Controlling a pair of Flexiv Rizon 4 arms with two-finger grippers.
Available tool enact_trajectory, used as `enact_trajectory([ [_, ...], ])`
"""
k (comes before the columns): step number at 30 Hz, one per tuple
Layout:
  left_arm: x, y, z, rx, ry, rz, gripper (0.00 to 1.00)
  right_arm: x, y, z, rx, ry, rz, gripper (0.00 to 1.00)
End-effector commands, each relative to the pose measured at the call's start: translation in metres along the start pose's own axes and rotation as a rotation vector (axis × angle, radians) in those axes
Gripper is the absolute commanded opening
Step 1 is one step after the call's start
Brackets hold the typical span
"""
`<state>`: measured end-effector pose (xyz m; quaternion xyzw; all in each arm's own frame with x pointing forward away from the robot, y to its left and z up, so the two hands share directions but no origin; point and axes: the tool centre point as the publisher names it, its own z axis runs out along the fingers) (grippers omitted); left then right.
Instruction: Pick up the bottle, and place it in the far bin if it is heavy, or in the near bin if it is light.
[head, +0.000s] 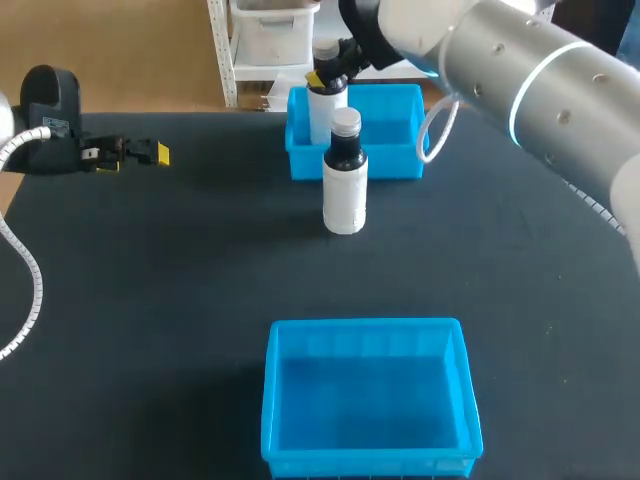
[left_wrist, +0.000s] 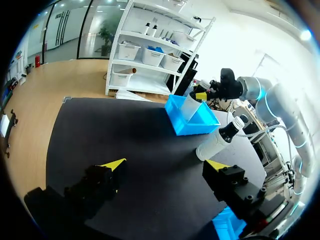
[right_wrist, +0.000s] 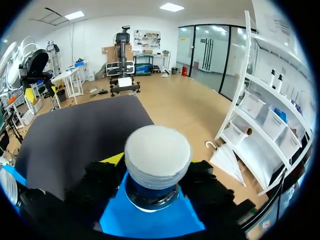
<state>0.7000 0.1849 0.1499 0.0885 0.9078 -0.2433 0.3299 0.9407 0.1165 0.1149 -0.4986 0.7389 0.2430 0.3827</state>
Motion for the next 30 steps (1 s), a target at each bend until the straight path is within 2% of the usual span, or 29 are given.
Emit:
enact_trajectory([
  [1,0.0,0.0,0.0,0.0,0.0,0.0,1.0,-0.003,-0.013,0.004,-0.383,0.012,0.009,1.0],
  [9,0.0,0.0,0.0,0.0,0.0,0.0,1.0,0.011,-0.019,-0.027,-0.333,0.034,0.041,1.0],
  [17,0.0,0.0,0.0,0.0,0.0,0.0,1.0,0.038,-0.014,-0.093,-0.234,0.046,0.084,1.0],
  [24,0.0,0.0,0.0,0.0,0.0,0.0,1.0,0.061,0.007,-0.152,-0.176,0.054,0.074,1.0],
  [30,0.0,0.0,0.0,0.0,0.0,0.0,1.0,0.077,0.032,-0.189,-0.169,0.056,0.03,1.0],
])
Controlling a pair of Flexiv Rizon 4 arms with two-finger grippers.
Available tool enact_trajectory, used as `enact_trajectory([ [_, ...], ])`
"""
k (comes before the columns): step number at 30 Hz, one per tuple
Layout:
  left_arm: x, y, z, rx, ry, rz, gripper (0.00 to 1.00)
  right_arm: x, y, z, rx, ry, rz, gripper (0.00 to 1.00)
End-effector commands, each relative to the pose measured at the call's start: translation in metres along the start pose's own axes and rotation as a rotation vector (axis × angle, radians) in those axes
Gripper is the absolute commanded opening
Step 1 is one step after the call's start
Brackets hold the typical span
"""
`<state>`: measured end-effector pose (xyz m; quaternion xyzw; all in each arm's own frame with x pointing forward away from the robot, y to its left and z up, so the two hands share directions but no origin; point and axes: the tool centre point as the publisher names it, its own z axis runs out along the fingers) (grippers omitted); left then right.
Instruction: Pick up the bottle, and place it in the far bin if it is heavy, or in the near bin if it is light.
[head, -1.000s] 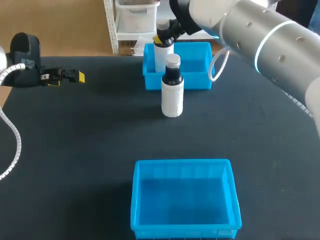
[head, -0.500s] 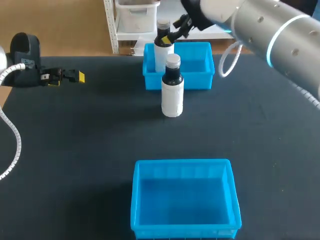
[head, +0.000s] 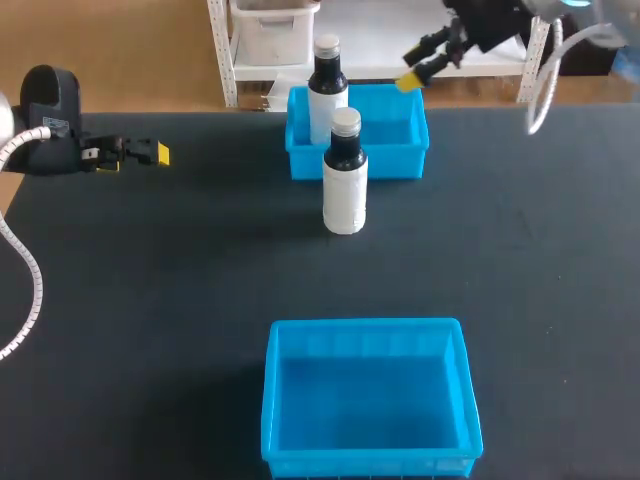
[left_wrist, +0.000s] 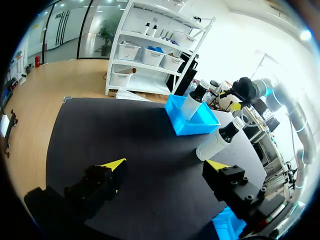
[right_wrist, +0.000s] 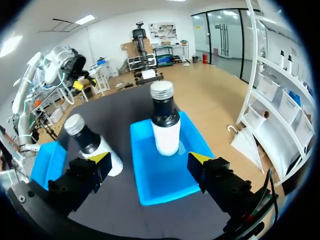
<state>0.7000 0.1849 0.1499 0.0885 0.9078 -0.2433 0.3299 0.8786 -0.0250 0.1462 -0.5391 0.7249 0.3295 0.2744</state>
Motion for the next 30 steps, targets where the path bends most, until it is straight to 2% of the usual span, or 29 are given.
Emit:
enact_trajectory([
  [1,0.0,0.0,0.0,0.0,0.0,0.0,1.0,0.02,0.046,-0.038,0.105,-0.026,-0.023,1.0],
  [8,0.0,0.0,0.0,0.0,0.0,0.0,1.0,0.04,0.088,-0.047,0.091,-0.019,-0.072,1.0],
  [14,0.0,0.0,0.0,0.0,0.0,0.0,1.0,0.045,0.118,-0.032,0.076,-0.045,-0.124,1.0],
  [21,0.0,0.0,0.0,0.0,0.0,0.0,1.0,0.036,0.13,0.003,0.052,-0.064,-0.171,1.0],
  [30,0.0,0.0,0.0,0.0,0.0,0.0,1.0,0.019,0.129,0.035,0.046,-0.09,-0.167,1.0],
])
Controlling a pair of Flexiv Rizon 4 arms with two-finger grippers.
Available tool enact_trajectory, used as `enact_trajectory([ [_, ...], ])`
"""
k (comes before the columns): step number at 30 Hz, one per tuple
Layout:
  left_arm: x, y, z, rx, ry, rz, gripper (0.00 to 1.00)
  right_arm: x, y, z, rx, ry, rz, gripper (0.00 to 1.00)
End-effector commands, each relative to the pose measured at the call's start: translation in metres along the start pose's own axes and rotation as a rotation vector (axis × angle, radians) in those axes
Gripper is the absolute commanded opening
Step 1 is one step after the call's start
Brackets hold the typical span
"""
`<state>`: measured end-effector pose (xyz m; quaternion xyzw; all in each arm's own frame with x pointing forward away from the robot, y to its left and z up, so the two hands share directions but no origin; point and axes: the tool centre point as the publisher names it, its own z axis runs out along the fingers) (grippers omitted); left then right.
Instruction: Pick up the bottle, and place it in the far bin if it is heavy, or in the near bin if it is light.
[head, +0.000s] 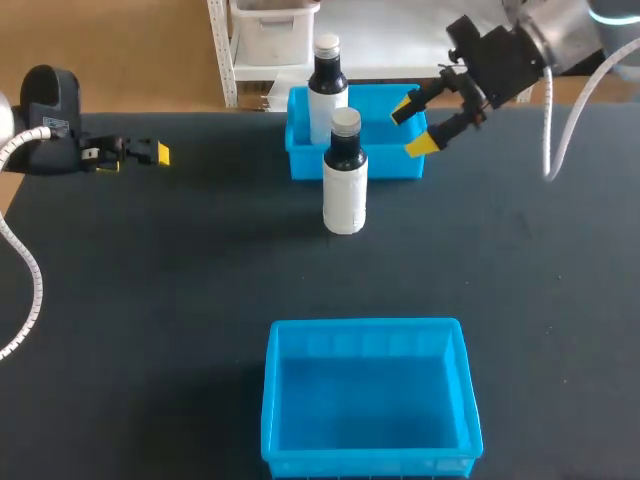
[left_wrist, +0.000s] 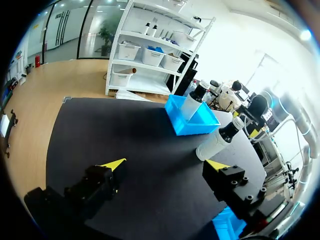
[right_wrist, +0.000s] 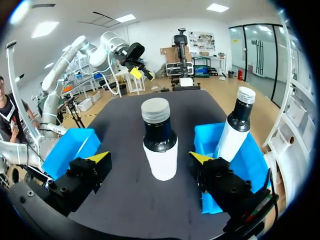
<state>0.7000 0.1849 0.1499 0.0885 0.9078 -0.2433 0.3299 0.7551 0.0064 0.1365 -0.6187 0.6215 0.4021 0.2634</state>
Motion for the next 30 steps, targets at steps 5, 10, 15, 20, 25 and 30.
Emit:
enact_trajectory([
  [5,0.0,0.0,0.0,0.0,0.0,0.0,1.0,-0.008,-0.004,0.023,0.277,-0.004,0.003,1.0],
  [10,0.0,0.0,0.0,0.0,0.0,0.0,1.0,-0.018,-0.006,0.037,0.255,-0.014,-0.015,1.0],
  [15,0.0,0.0,0.0,0.0,0.0,0.0,1.0,-0.026,-0.005,0.051,0.219,-0.021,-0.03,1.0],
  [20,0.0,0.0,0.0,0.0,0.0,0.0,1.0,-0.029,-0.002,0.06,0.193,-0.025,-0.034,1.0],
  [25,0.0,0.0,0.0,0.0,0.0,0.0,1.0,-0.03,-0.004,0.066,0.174,-0.022,-0.033,1.0],
  [30,0.0,0.0,0.0,0.0,0.0,0.0,1.0,-0.029,-0.007,0.071,0.159,-0.026,-0.027,1.0],
])
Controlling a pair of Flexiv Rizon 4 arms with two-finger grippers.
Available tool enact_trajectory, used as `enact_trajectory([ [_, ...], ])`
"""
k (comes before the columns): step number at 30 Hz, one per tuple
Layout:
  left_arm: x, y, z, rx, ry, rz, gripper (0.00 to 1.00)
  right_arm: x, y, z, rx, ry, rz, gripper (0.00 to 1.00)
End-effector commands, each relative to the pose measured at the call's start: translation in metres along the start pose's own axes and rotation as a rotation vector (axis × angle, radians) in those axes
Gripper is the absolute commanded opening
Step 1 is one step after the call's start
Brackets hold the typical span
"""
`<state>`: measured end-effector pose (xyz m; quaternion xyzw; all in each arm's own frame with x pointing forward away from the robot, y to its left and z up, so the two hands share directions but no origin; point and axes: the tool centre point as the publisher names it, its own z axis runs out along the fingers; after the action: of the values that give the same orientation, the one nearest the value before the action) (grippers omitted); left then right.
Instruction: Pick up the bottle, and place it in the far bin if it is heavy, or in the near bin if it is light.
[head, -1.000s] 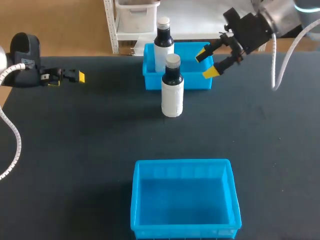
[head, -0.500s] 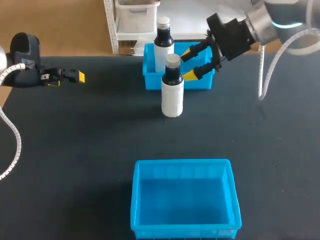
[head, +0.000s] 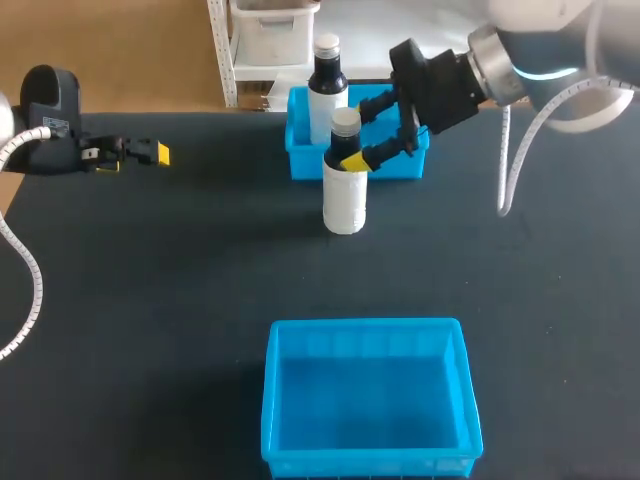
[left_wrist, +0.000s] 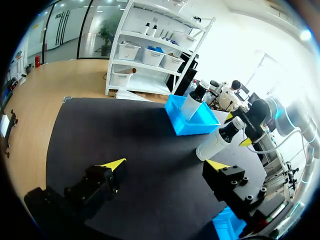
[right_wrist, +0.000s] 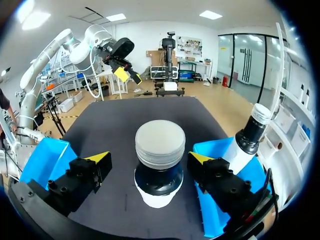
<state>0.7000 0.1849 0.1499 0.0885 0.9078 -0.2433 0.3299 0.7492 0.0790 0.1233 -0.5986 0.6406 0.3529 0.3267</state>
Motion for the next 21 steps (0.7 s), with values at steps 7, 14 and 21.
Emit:
enact_trajectory([
  [7,0.0,0.0,0.0,0.0,0.0,0.0,1.0,-0.001,-0.011,0.009,-0.011,-0.007,0.006,1.0],
  [14,0.0,0.0,0.0,0.0,0.0,0.0,1.0,-0.003,-0.014,0.012,-0.019,-0.012,0.005,0.95],
  [21,0.0,0.0,0.0,0.0,0.0,0.0,1.0,-0.003,-0.014,0.013,-0.021,-0.013,0.007,0.47],
])
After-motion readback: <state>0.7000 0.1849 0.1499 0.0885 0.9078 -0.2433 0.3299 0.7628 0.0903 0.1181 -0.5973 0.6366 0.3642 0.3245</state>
